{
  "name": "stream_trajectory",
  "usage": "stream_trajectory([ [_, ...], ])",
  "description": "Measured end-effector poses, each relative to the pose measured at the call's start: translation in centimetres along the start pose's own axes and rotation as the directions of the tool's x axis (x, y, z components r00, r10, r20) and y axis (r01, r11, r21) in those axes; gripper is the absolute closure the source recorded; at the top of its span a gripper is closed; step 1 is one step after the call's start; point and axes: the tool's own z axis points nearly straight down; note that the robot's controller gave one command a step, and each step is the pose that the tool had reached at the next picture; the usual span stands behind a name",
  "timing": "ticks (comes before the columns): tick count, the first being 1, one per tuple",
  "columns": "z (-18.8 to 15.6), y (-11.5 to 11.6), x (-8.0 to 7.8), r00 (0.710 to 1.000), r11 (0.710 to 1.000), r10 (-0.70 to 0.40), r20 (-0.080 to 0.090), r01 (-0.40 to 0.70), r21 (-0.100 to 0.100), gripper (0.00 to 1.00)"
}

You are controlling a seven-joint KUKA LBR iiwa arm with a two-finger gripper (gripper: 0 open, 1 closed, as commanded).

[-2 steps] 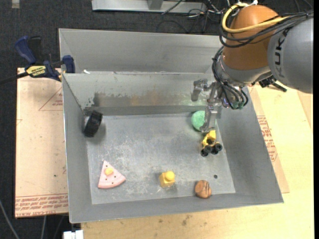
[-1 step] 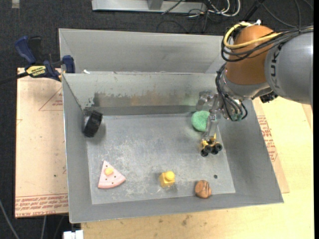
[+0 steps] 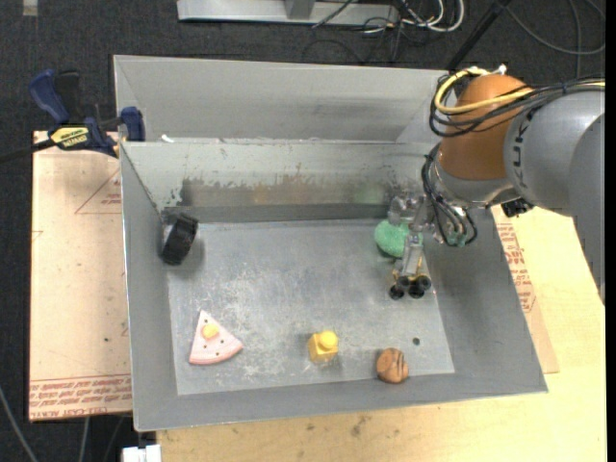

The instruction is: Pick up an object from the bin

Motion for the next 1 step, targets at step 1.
stream_trajectory([
  [1, -0.38, 0.37, 0.23, 1.000, 1.000, -0.019, 0.017, 0.019, 0.003, 0.00],
])
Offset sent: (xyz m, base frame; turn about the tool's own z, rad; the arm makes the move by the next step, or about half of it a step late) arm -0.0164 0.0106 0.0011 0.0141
